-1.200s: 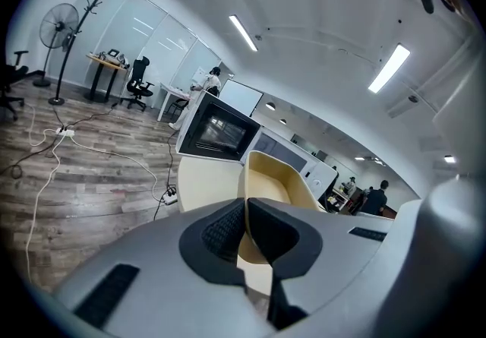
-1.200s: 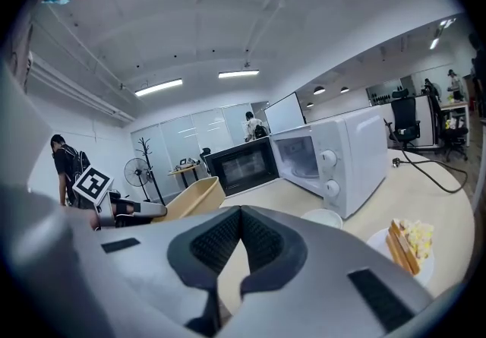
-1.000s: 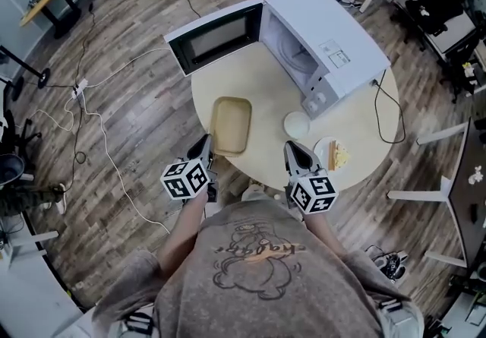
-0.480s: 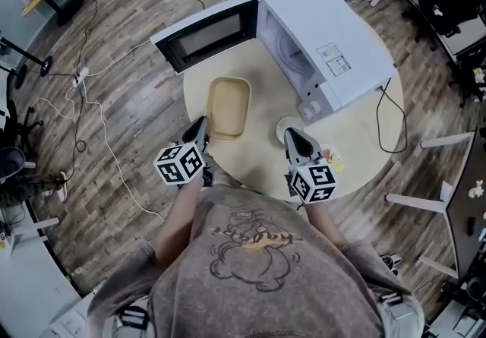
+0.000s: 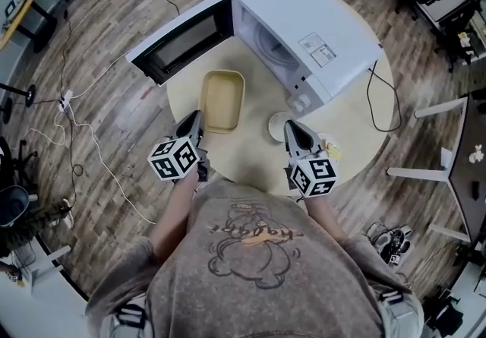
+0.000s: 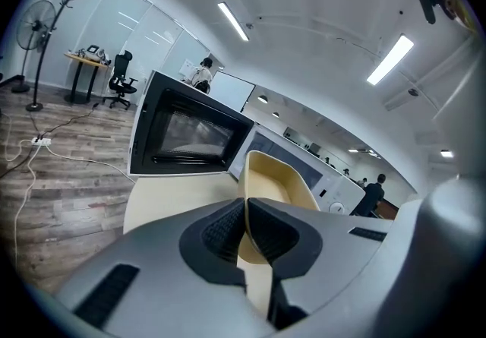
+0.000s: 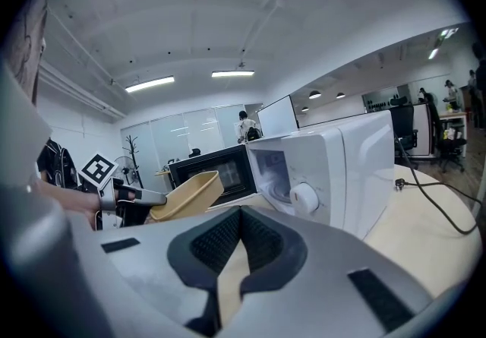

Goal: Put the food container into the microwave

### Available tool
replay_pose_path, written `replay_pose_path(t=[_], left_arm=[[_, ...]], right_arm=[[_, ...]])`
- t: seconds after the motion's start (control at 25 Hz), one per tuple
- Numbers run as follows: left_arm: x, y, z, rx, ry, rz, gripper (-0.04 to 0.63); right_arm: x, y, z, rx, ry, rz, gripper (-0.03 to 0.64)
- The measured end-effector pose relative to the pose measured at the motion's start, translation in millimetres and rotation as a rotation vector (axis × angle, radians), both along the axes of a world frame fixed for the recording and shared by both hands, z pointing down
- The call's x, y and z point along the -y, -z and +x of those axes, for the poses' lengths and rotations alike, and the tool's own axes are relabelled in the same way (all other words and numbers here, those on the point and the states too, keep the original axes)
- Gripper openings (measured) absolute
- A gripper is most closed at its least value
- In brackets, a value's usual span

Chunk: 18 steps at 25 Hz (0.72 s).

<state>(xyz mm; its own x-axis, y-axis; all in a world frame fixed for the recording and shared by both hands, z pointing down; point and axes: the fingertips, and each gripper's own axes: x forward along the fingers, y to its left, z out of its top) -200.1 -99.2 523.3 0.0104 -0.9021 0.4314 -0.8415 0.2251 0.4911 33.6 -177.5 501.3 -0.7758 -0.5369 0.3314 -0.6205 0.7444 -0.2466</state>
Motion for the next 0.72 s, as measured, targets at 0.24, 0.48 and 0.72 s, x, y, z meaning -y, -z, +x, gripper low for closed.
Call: replay_pose_path(t=[0.24, 0.48, 0.72], left_arm=[[24.3, -3.1, -2.7, -0.009, -0.079, 0.001, 0.040], [48.3, -4.8, -4.6, -0.022, -0.146, 0.003, 0.040], [64.9, -9.3, 2.1, -0.045, -0.206, -0.006, 0.040]], right_arm=[[1.4, 1.5, 0.5, 0.006, -0.071, 0.004, 0.002], [2.3, 1.2, 4.4, 0.012, -0.140, 0.002, 0.002], [1.2, 2.4, 12.2, 0.014, -0.216, 0.000, 0.002]])
